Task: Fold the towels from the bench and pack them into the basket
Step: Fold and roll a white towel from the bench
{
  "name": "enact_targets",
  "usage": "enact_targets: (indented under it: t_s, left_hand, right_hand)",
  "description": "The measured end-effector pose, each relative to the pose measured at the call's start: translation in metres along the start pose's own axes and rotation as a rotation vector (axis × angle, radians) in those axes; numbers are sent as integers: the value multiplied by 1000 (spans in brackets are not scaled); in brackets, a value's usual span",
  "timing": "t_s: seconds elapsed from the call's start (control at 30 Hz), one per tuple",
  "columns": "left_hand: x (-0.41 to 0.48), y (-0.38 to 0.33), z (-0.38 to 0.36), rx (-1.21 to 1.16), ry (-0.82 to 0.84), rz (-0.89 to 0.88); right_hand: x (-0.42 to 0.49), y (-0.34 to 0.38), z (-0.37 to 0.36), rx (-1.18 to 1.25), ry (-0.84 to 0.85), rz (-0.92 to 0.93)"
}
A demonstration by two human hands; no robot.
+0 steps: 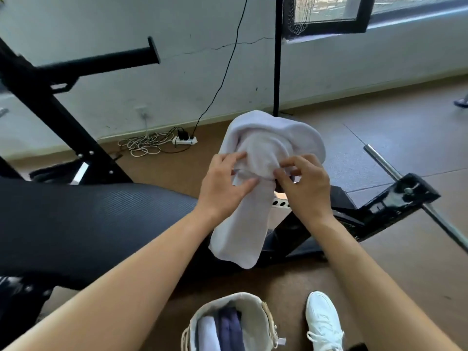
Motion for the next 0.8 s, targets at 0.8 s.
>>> enact_targets:
  t_s: [0.8]
  left_hand:
    - [63,-42,85,-103,-205,3]
  right_hand:
    - [114,61,28,-292,222,284]
Point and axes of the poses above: each hand's wrist, its own x-axis towards the middle knuckle, its own z-axis out of the back of the hand, y = z × x, the point moved 2 cm from there along x, towards the middle knuckle, and after that the axes turned 3 degrees about z, right-handed, at the moved point
